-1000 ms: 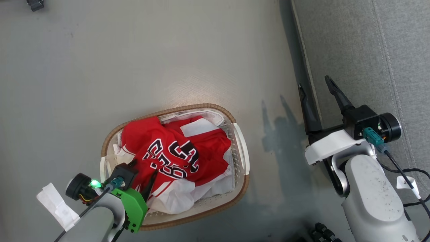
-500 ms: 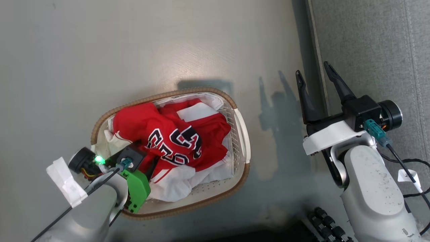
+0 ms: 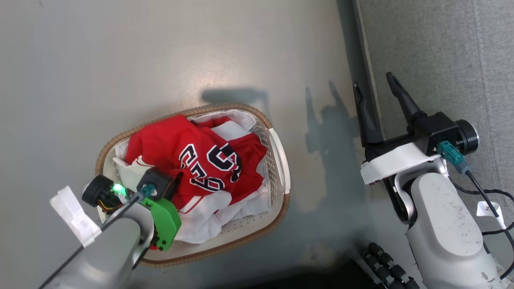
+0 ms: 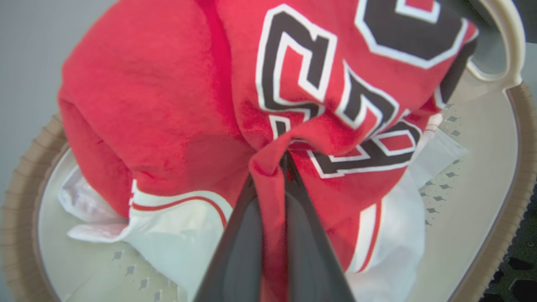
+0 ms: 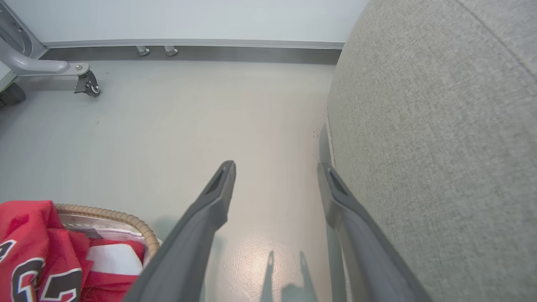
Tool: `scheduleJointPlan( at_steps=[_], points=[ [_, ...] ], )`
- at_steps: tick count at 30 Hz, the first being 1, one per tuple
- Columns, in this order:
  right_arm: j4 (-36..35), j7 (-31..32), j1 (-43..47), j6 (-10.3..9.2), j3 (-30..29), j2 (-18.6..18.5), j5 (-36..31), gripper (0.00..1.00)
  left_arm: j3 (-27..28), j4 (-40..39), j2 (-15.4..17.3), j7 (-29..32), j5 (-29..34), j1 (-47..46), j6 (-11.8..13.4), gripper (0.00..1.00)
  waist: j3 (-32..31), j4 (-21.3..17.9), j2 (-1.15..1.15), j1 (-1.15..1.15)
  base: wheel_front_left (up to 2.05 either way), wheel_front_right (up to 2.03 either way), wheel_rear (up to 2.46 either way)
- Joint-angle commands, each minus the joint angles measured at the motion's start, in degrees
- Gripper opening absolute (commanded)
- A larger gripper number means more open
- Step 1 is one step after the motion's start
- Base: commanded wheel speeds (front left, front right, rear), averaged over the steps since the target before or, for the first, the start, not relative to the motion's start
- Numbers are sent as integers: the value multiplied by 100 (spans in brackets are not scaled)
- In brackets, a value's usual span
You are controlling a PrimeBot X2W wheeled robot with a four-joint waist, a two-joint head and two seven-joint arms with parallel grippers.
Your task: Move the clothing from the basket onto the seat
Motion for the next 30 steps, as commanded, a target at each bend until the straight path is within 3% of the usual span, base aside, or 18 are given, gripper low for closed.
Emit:
scheduleJointPlan(
  at_steps=[1, 9, 30],
  points=[
    [51, -27, 2, -4, 14, -21, 63, 100, 54, -101, 51, -3, 105, 213, 1, 0, -288, 14, 0, 0, 0, 0, 0],
    [407, -27, 164, -4, 249, -22, 227, 100, 882, -649, -38, -2, 356, 1069, 1, 0, -1310, 121, 0, 0, 0, 0, 0],
    [1102, -27, 1356, -5, 407, -21, 508, 100, 2792, -2507, -728, -3, 1073, 3071, 0, 0, -4036, 613, 0, 0, 0, 0, 0]
  ],
)
